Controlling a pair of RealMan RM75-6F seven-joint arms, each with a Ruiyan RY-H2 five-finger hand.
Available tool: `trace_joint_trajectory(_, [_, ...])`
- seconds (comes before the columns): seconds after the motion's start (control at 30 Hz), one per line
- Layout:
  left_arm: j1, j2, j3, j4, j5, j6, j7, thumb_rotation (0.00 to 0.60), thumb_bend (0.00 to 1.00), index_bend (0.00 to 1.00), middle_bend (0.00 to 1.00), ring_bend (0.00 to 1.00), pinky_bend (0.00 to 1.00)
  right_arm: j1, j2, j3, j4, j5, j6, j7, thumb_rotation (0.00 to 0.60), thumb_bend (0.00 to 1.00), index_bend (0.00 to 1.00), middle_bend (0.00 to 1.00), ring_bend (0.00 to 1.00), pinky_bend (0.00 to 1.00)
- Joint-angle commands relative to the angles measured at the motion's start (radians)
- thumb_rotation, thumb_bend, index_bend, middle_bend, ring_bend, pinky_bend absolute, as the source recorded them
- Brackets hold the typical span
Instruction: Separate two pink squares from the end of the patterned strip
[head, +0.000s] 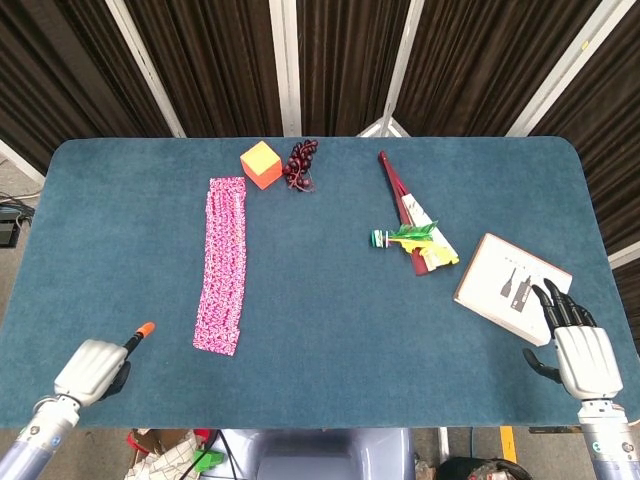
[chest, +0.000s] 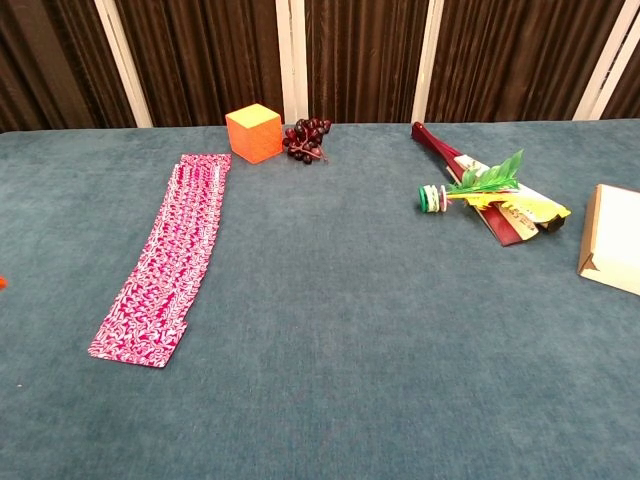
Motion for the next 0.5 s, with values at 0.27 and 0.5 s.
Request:
trace_joint_trajectory(0.27, [-0.088, -0.085, -0.019, 0.005, -0.1, -0.106, 0.104, 0.6, 0.93, 0.09, 0.87, 0.76, 0.73, -0.001, 0.0, 0.002, 0.002, 0.005, 0.001, 0.001, 0.6, 0.27, 0.0, 0.0, 0.14, 0.25])
trace_joint_trajectory(0.5, [-0.129, -0.138, -0.013, 0.004, -0.144, -0.128, 0.162, 0.6, 0.93, 0.09, 0.87, 0.76, 0.73, -0.001, 0.003, 0.005, 0.005, 0.008, 0.001, 0.01, 0.6, 0.27, 0.0, 0.0, 0.14, 0.25])
